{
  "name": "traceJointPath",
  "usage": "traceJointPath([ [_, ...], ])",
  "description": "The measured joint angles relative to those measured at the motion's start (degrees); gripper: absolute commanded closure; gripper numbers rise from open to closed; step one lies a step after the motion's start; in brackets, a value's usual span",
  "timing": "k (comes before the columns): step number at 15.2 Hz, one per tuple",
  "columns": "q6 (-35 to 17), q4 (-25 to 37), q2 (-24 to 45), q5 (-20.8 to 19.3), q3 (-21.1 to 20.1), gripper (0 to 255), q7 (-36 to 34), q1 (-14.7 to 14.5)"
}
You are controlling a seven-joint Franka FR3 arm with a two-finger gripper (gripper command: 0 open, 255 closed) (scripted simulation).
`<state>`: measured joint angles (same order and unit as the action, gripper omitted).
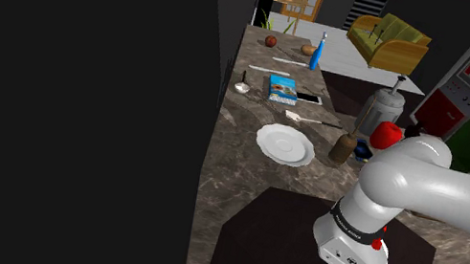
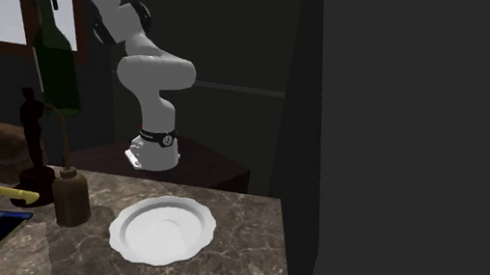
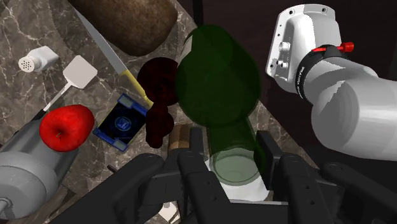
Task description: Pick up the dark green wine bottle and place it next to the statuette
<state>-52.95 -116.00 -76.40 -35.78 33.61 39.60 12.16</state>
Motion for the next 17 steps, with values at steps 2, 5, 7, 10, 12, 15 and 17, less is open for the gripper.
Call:
traceJointPath([
  [2, -0.56, -1.82, -1.36, -0.62, 0.47, 255, -0.03, 0.41],
  [5, -1.58, -4.74, -2.08, -1.36, 1.39, 255, -0.28, 0.79],
  [7, -2.35, -6.55, -2.17, -1.85, 2.12, 255, -0.23, 1.03],
  [10, -3.63, -9.56, -2.26, -2.71, 3.29, 255, 0.1, 1.49],
  [12, -4.64, -11.44, -2.33, -3.15, 4.01, 255, 0.27, 1.82],
  [15, -5.82, -13.95, -2.37, -3.87, 4.95, 255, 0.82, 2.25],
  [17, -6.76, -15.9, -2.43, -4.38, 5.7, 255, 1.08, 2.35],
])
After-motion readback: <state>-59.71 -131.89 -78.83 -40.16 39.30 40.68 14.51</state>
